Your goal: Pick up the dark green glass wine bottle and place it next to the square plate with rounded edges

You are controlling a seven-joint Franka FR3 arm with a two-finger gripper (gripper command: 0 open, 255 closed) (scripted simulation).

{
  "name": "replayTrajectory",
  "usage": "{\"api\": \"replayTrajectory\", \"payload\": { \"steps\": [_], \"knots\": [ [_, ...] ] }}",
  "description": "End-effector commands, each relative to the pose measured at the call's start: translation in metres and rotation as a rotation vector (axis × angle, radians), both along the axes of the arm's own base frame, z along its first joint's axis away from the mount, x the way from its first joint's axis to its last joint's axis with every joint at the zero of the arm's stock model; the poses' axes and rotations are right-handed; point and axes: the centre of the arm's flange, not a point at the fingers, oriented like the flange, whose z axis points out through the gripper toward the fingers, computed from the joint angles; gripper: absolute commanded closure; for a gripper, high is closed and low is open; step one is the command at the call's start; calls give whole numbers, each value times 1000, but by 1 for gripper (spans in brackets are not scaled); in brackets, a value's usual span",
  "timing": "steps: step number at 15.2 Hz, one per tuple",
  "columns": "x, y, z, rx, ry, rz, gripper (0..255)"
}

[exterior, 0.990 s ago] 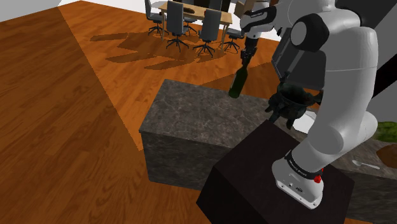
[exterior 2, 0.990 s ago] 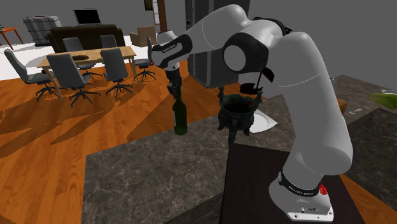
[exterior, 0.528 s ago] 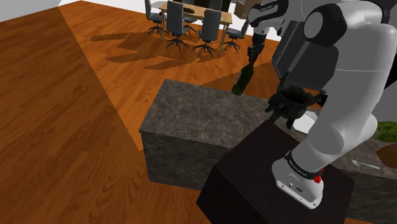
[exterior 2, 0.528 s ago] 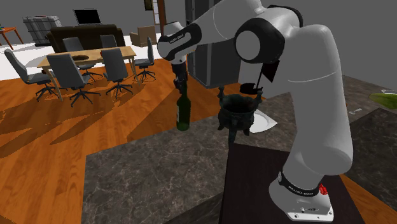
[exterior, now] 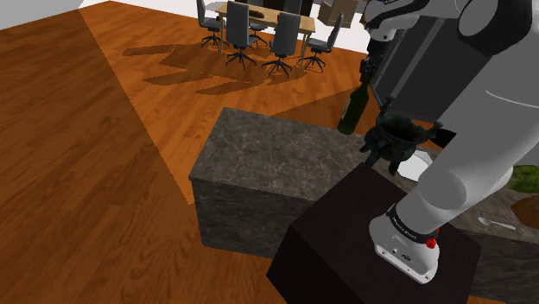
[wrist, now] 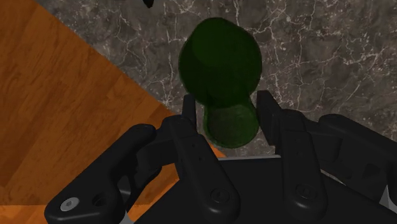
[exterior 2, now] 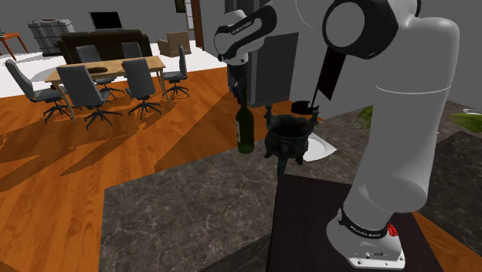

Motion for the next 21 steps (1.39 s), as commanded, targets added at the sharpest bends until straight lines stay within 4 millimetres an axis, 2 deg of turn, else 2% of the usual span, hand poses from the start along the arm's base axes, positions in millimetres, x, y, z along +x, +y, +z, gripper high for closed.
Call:
{"api": "replayTrajectory", "payload": {
  "steps": [1,21],
  "knots": [
    [-22,-3,9,0,0,1,255],
    [-255,-36,130,0,0,1,255]
  ]
}}
